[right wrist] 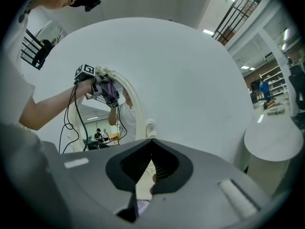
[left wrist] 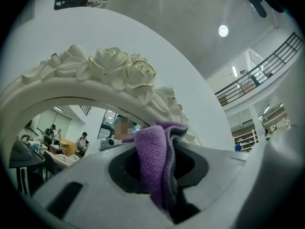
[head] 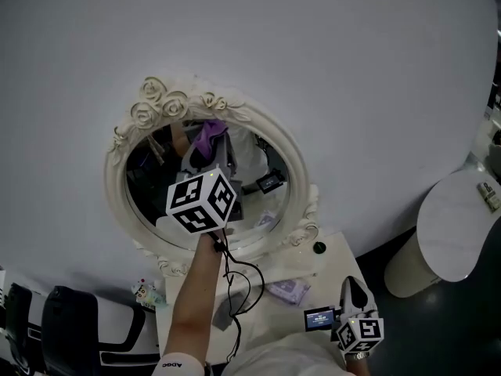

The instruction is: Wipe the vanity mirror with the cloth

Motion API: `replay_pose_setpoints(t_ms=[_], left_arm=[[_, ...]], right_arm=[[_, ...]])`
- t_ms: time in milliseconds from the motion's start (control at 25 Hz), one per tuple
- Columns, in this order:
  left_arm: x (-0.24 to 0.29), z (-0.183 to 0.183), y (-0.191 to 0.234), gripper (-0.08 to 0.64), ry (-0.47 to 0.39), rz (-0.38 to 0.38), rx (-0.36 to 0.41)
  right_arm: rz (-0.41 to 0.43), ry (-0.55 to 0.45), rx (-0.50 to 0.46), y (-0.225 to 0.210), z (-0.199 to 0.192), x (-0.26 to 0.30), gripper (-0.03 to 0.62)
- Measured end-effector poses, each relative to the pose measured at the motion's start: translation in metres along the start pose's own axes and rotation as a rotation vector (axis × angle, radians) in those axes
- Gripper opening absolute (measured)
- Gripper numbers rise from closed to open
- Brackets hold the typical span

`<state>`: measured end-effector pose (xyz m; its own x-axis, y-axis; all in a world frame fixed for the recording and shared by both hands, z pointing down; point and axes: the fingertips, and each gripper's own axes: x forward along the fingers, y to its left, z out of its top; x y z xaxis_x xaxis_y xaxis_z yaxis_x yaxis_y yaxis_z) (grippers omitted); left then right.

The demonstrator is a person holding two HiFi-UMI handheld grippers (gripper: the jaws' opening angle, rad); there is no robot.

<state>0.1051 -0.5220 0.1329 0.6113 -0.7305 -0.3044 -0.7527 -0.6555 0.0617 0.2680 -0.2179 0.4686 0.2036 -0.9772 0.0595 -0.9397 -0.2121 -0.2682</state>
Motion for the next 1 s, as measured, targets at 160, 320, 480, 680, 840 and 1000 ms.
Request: replay_pose_setpoints(t_ms=[160, 320, 480, 680, 840, 1000], left_arm=[[0.000, 0.001, 0.000, 0.095, 0.001, -0.010, 0.038], [-0.001, 0.006, 0.006, 0.097, -0.004, -0.020, 0.043], [-0.010, 0.016, 0.023, 0.097, -0.016, 0.003, 0.070], [-0.030, 0.028, 0.058, 0.097, -0.039, 0.062, 0.084], [-0.050, 0.032, 0.094, 0.097, -0.037, 0.127, 0.094], [-0.067, 0.032, 0.121, 0.097, -0.022, 0.185, 0.123]], right_arm=[[-0.019, 0.011, -0.005, -0.002, -0.002, 0.000, 0.006], [0.004, 0.021, -0.019, 0.007, -0.004, 0.005, 0.006], [0.034, 0.041, -0.031, 0.019, -0.008, 0.010, 0.006], [0.063, 0.055, -0.047, 0.028, -0.013, 0.014, 0.006], [0.092, 0.066, -0.055, 0.034, -0.018, 0.021, 0.008], [0.128, 0.077, -0.068, 0.044, -0.021, 0.028, 0.007]])
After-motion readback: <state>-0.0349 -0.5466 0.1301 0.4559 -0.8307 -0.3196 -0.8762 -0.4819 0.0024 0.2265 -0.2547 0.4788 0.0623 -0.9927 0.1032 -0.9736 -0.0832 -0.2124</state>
